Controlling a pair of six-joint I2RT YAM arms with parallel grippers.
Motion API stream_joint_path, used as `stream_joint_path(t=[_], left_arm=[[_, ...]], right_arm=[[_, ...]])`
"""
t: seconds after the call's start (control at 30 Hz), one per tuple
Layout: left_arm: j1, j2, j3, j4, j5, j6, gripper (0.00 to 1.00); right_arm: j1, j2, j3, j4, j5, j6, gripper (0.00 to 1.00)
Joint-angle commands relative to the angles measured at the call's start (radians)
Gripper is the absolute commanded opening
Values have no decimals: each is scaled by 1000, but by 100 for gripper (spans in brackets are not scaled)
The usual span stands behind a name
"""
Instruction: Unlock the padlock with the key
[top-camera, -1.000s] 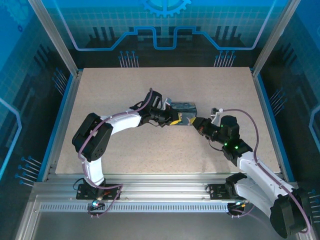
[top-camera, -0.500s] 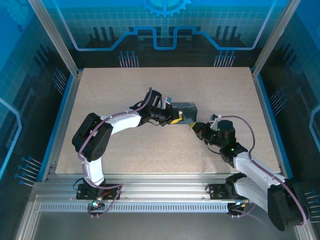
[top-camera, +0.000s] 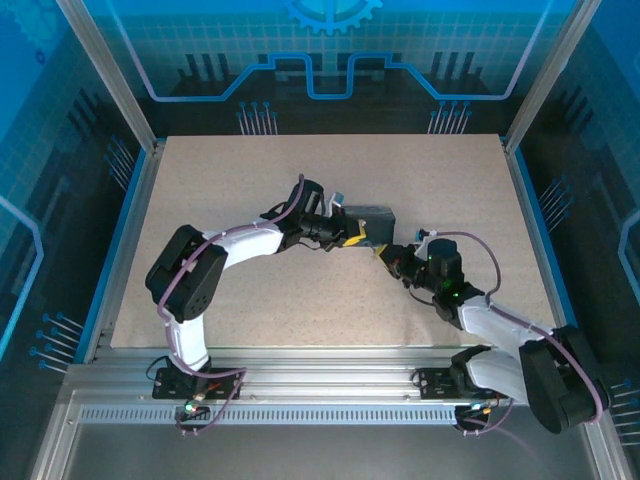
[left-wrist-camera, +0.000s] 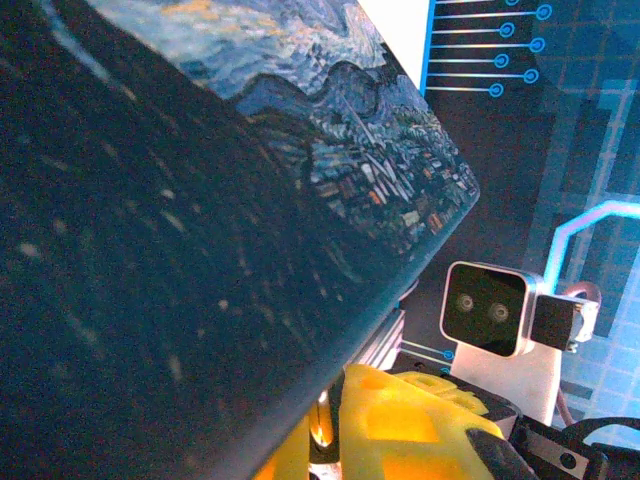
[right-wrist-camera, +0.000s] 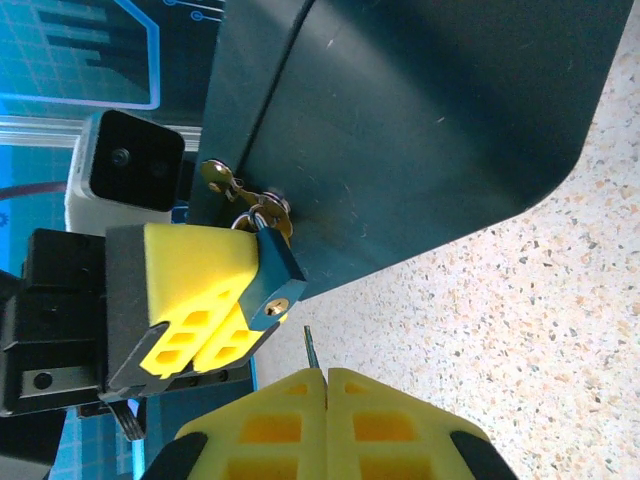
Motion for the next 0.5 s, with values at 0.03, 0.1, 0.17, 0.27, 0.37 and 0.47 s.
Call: stream_joint_path(t=[0.03,0.1,0.17,0.27,0.37,0.47], left_arm=[[7,11,-12,39,33,-16,0],[7,12,-10,40,35,-17,0],[7,12,-10,41,35,-18,0],[7,12,-10,43,36,-19,0],[8,14,-9,45,38,-21,0],[7,17,-7,48,39,-22,0]], right_arm=[[19,31,24,88,14,9,0],[19,31,28,89,16,7,0],[19,29,30,88,21,5,0],[19,30,30,88,24,6,0],[18,35,29,94,25,7,0],[18,42,32,106,22,11,0]])
